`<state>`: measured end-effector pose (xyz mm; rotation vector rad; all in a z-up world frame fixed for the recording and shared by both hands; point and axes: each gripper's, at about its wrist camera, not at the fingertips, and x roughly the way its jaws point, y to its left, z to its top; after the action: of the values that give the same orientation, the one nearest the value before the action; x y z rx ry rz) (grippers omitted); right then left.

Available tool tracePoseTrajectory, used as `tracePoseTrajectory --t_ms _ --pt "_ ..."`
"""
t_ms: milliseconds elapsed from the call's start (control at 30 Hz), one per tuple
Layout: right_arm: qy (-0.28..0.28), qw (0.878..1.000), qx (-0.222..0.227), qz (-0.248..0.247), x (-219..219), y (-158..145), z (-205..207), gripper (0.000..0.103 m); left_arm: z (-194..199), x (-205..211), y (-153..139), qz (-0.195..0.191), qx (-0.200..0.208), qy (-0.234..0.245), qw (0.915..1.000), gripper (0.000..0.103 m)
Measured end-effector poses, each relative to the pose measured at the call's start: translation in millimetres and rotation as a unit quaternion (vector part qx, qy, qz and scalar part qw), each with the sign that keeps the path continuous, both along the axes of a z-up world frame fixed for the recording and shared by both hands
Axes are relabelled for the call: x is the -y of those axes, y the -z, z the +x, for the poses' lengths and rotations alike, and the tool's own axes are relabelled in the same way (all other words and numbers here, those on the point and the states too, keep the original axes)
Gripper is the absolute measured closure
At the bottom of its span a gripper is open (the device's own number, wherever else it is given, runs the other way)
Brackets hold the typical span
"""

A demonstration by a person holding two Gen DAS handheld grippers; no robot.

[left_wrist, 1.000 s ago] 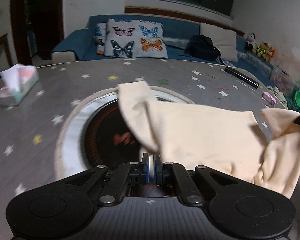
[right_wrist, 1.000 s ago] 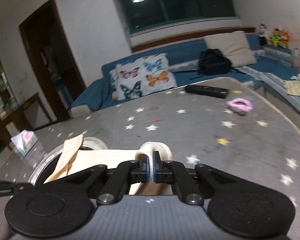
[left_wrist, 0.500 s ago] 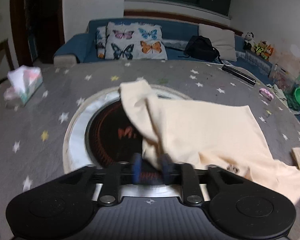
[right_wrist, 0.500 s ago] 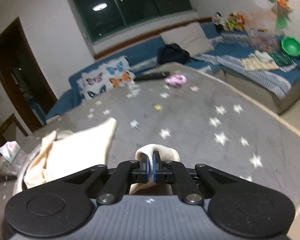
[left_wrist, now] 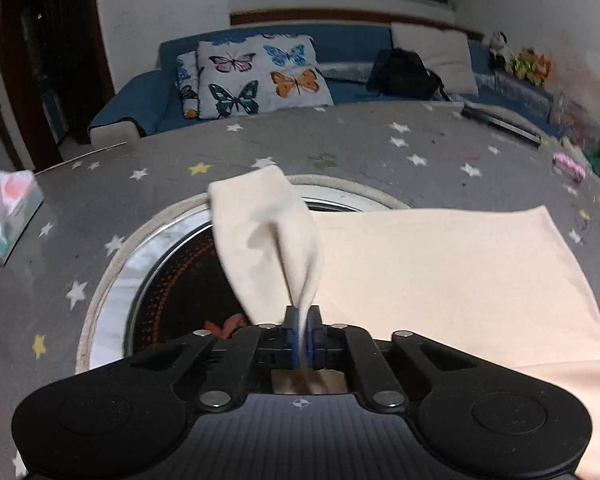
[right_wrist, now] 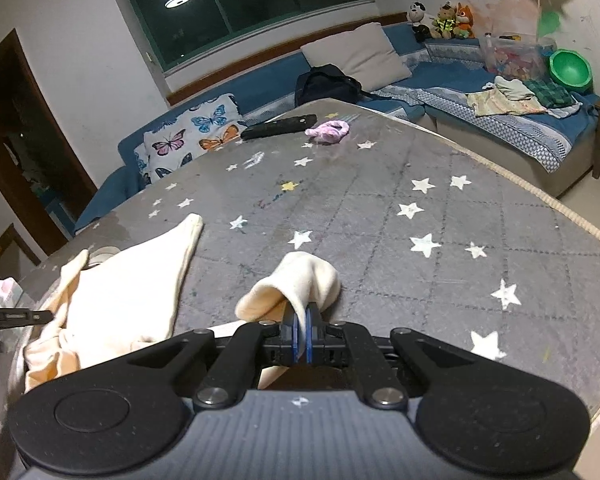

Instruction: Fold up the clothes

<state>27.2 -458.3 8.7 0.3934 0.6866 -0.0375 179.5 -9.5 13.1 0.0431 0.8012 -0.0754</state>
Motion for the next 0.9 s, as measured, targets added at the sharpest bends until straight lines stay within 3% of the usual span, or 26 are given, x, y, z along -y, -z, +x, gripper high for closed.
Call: tracePoseTrajectory --t_ms 100,300,533,667,767,900 --pt "0.0 1.0 0.0 -0.003 0 0 -1 0.1 -24 -21 -13 -0.016 0.019 -0.023 0.9994 0.1" --pt "-0.004 1.0 0.001 -0.009 -2 -2 -3 0.1 -87 -61 -32 -0.038 0.018 -0.074 0.9963 0.1" --pt "-0.01 1.0 -0.001 -0.017 -4 -4 -9 0.098 -156 -78 -24 -0.047 -0.009 -0.09 0.9948 0.1" --pt "-0.005 0.999 -0.015 -0.032 -4 -1 -9 0.089 -169 -77 -13 -0.042 -0.026 -0.086 0.995 0.1" --pt "-0.011 0.998 -0.017 -0.058 -7 -1 -7 0.068 -176 -80 -12 -0.046 -0.026 -0.087 0.9948 0.1" --pt "-0.033 0.994 -0.021 -0.101 -17 2 1 0.058 -179 -78 -14 -0.041 -0.021 -0.083 0.9955 0.099"
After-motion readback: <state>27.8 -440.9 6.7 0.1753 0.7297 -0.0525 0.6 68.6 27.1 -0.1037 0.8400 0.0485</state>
